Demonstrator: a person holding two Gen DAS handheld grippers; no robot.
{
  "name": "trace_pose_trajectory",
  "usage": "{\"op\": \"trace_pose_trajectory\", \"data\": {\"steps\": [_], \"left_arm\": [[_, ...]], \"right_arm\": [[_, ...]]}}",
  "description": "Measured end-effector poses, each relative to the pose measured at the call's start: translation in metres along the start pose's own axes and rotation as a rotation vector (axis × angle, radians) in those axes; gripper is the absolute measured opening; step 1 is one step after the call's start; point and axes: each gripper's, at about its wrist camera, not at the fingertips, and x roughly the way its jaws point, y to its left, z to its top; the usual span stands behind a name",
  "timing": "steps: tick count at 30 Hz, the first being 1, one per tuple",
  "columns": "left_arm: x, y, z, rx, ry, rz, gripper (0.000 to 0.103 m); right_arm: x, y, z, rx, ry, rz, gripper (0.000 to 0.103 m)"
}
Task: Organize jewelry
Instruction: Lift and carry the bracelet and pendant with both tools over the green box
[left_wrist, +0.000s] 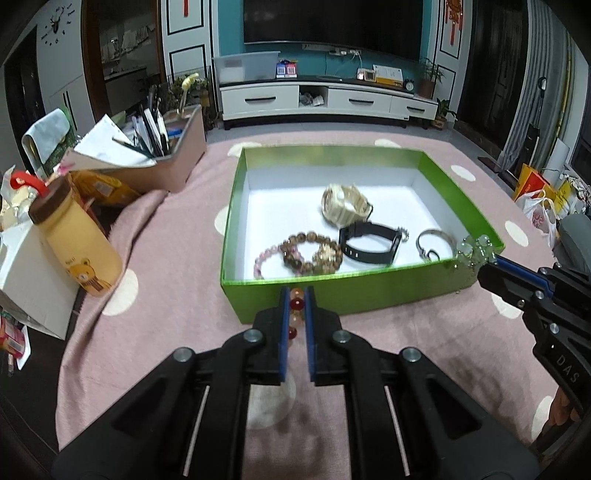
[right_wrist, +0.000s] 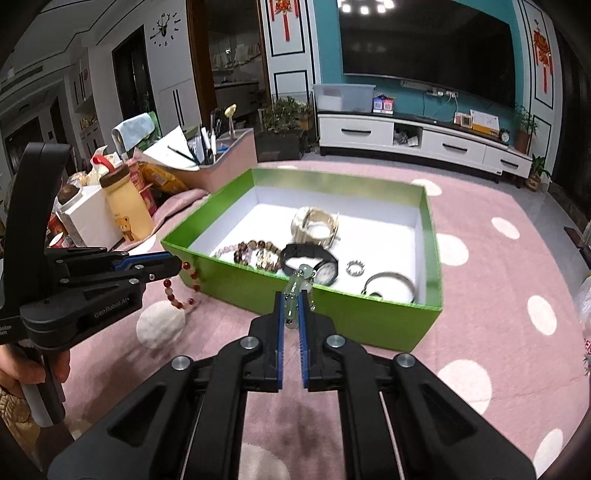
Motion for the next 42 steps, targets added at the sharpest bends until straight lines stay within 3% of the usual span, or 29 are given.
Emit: {"op": "trace_pose_trajectory", "data": {"steps": [21,32,42], "left_arm": [[-0.039,-0.004,0.063,0.013,-0.126,-0.011,0.007],[-0.018,-0.009,0.093,0.022,-0.103,0.004,0.007],[0.013,-0.012,0.102,0.028,-0.059,0.028,0.007]], "right_arm": [[-0.024,-0.006,0.044,-0.026,-0.093,-0.026,0.007],[-0.02,-0.017,0.067,-0.018,-0.115,-0.038,0.007],[0.001,-0.033,0.075,0.004,-0.087,-0.06,0.007]]}}
